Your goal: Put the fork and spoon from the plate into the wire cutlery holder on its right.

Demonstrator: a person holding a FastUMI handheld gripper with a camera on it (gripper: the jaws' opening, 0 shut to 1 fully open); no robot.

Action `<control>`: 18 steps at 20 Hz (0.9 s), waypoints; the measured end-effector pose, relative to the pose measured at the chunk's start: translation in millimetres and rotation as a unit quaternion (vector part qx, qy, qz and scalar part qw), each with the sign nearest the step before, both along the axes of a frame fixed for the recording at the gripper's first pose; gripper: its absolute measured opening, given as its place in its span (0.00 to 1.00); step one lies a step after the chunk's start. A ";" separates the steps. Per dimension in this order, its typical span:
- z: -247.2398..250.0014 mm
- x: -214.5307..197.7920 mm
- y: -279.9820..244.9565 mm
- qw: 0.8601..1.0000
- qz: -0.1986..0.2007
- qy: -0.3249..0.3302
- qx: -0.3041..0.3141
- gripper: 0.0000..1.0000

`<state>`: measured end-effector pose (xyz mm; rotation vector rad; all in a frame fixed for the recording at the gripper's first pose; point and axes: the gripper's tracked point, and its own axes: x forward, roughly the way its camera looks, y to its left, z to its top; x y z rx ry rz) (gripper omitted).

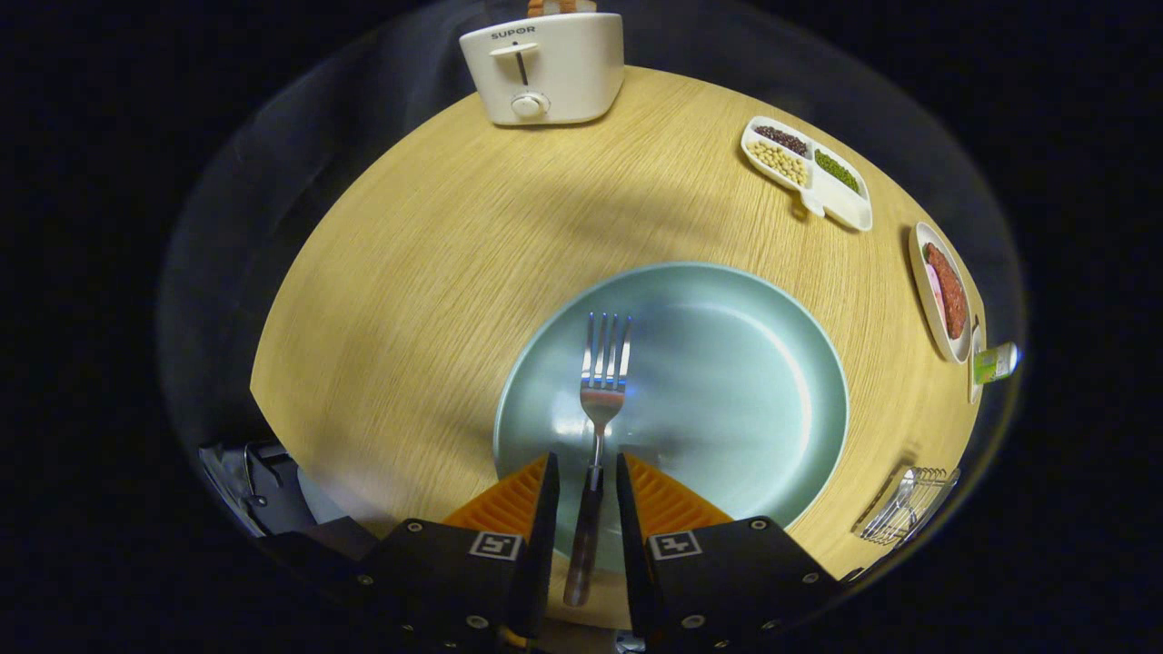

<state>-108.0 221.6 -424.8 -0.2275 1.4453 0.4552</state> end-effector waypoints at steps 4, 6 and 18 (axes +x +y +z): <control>-8.1 1.7 -0.2 1.000 -0.013 0.014 -0.009 0.20; -8.7 0.6 -1.7 0.999 -0.027 0.034 -0.006 0.13; 37.1 29.7 -18.6 0.987 -0.128 -0.037 0.086 0.03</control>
